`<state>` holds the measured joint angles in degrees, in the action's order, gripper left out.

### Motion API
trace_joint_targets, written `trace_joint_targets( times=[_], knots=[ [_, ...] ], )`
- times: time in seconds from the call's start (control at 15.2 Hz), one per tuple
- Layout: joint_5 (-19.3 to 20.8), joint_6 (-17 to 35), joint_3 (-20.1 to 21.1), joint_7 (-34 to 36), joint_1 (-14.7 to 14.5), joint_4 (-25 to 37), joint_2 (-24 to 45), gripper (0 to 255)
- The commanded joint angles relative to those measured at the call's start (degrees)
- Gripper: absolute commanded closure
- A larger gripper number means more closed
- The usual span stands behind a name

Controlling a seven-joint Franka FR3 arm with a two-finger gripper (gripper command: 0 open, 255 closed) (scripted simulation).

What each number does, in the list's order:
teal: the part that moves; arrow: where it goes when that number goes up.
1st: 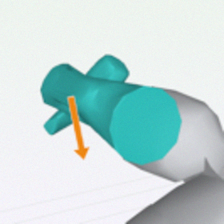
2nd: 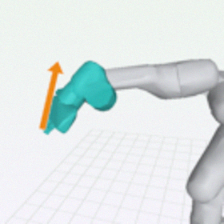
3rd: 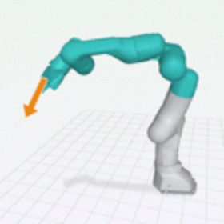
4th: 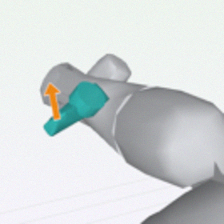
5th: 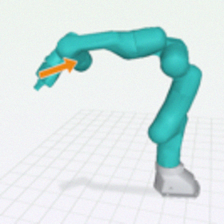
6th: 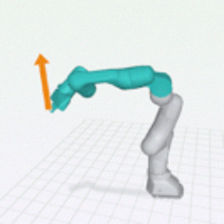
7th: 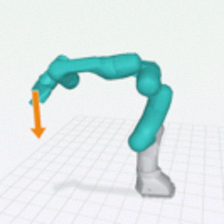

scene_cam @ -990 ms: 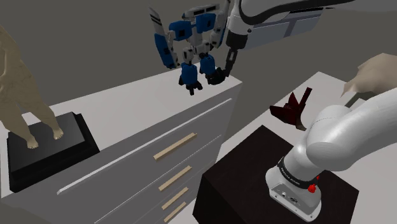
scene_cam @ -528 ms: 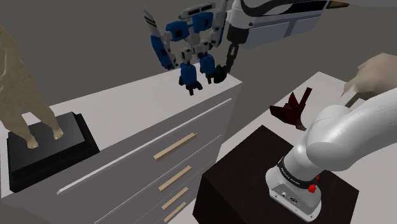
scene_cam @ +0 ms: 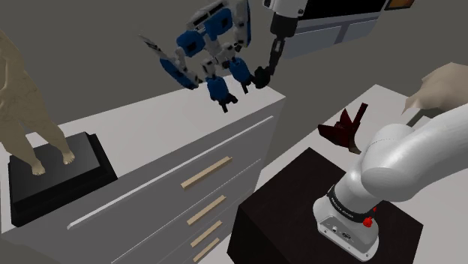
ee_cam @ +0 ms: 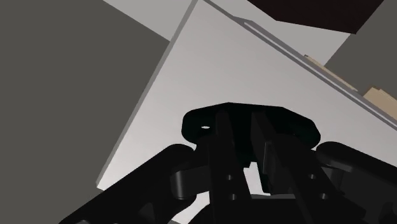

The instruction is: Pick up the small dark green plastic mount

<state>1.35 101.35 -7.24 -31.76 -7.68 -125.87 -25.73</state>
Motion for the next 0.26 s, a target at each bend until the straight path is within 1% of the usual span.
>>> trace_joint_targets(
  times=[0.0, 0.2],
  knots=[
    [0.0, -1.6, 0.0, 0.0, 0.0, 1.8, 0.2, 255],
    [-0.1, -2.5, 0.1, 0.0, 0.0, 2.7, 0.2, 255]
  ],
)
